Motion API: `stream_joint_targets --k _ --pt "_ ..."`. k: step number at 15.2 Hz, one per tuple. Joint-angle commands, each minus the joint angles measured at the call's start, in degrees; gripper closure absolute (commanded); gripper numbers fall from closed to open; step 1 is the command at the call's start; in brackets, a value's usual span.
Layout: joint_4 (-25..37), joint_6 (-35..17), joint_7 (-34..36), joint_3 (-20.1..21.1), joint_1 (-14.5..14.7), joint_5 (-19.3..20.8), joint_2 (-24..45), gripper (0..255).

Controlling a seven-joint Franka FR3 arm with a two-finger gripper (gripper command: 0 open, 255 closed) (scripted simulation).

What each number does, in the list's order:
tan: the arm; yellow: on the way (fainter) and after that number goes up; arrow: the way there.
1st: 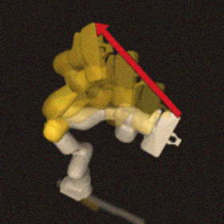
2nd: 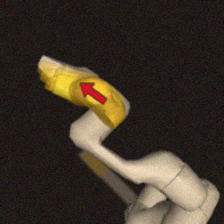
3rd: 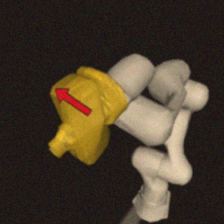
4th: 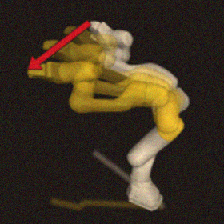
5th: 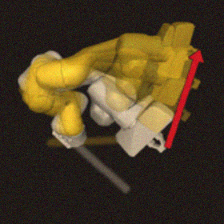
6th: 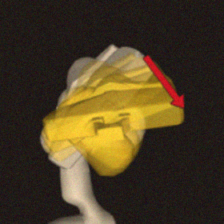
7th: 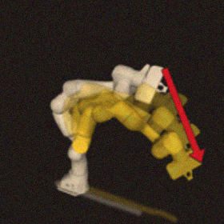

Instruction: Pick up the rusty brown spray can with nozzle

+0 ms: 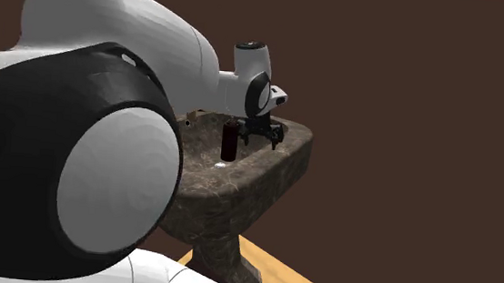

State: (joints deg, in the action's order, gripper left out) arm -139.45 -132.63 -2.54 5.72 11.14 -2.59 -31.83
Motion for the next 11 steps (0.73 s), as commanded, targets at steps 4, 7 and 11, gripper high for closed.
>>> stream_joint_targets --k 4,7,11 --pt "1.6 -12.4 -1.1 2.9 2.0 0.8 6.5 0" --pt "3.2 -19.1 -1.5 4.8 2.6 2.1 10.5 0" --pt "5.9 -27.5 -1.0 7.8 2.6 5.4 16.0 0"
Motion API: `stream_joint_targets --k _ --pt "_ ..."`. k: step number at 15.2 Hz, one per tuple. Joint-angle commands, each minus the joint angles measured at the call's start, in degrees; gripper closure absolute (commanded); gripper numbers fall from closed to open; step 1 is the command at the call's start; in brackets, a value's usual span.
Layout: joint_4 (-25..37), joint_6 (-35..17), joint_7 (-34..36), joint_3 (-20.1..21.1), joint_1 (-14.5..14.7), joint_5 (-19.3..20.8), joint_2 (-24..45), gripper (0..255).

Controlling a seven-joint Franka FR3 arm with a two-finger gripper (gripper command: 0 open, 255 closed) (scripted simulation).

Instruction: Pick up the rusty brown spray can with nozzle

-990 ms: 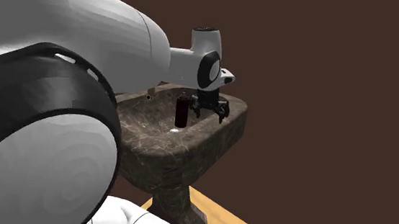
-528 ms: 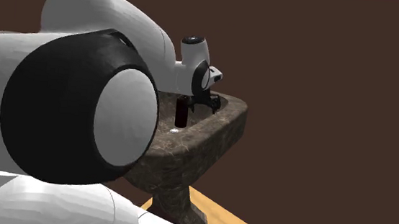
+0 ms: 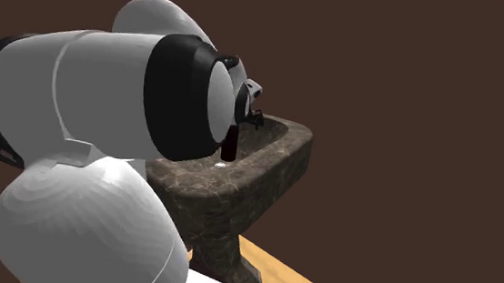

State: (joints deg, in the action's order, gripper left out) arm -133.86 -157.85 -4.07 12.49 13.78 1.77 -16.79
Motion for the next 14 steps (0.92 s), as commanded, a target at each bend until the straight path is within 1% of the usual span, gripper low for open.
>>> stream_joint_targets --k 1,4,7,11,14 --pt "1.1 -4.2 0.9 2.0 -0.2 2.3 2.4 0" --pt "3.9 -9.7 3.3 5.2 -1.7 7.4 6.6 0" --pt "7.1 -14.1 8.3 9.3 -4.5 15.7 10.6 0" --pt "5.8 -16.8 13.3 10.9 -6.9 21.5 12.1 0" --pt "5.2 -18.6 18.9 12.3 -9.1 27.8 13.3 0"
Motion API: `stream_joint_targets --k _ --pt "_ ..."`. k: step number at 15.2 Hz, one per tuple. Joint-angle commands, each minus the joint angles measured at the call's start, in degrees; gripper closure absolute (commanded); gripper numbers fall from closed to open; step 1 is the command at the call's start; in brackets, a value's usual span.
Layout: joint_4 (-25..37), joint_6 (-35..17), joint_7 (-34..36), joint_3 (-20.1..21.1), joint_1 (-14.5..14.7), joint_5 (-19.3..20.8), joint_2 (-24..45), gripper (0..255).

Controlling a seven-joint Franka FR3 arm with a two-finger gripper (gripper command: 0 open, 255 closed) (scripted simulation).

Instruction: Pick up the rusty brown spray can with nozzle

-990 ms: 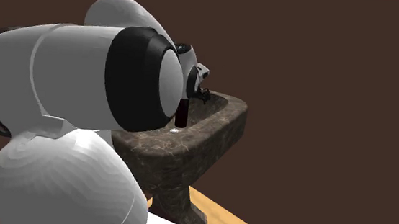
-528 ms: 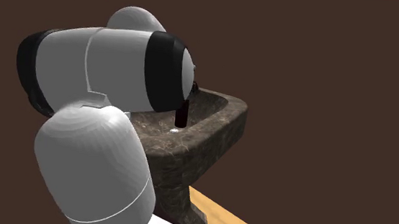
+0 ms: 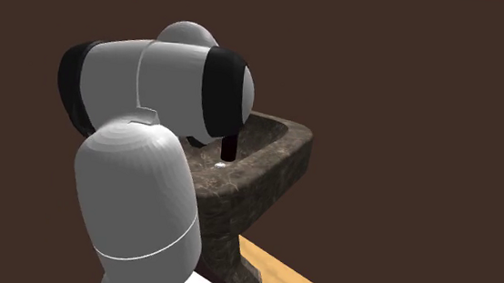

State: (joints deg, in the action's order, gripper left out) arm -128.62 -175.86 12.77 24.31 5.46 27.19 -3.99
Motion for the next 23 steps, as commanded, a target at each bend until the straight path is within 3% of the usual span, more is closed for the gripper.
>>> stream_joint_targets --k 1,2,3,12,17,23 --pt "-0.1 -0.9 3.3 0.8 -1.3 3.9 0.8 0" --pt "-0.1 -0.9 3.3 0.8 -1.2 3.9 0.8 0" --pt "0.0 -0.9 3.4 0.8 -1.3 4.0 0.9 255" --pt "-0.1 -0.9 3.3 0.8 -1.2 3.9 0.8 255" --pt "0.9 2.1 -5.6 -1.3 2.2 -6.4 -1.3 255" --pt "3.3 6.3 -11.7 -3.2 4.9 -13.3 -3.2 255"
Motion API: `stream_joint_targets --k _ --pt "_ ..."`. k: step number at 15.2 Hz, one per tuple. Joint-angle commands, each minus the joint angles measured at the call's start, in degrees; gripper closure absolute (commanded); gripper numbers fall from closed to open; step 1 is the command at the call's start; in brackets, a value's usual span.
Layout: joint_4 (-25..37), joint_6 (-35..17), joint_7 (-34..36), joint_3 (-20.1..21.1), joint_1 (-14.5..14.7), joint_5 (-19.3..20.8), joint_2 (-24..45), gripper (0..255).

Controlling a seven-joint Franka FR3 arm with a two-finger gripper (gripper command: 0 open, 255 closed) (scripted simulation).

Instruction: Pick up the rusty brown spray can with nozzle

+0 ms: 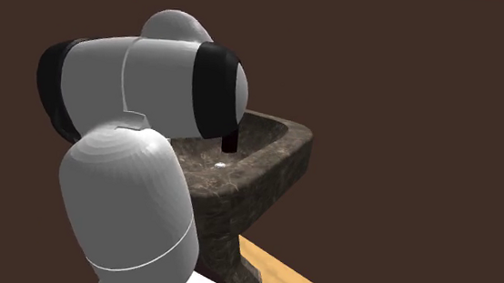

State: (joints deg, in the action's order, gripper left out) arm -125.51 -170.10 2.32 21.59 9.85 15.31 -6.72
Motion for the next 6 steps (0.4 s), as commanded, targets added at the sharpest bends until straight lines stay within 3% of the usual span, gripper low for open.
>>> stream_joint_targets --k 1,6 --pt "0.6 1.3 -2.0 -0.7 0.8 -2.2 -0.8 255" --pt "2.2 3.6 -3.9 -1.4 1.7 -4.3 -1.5 255"
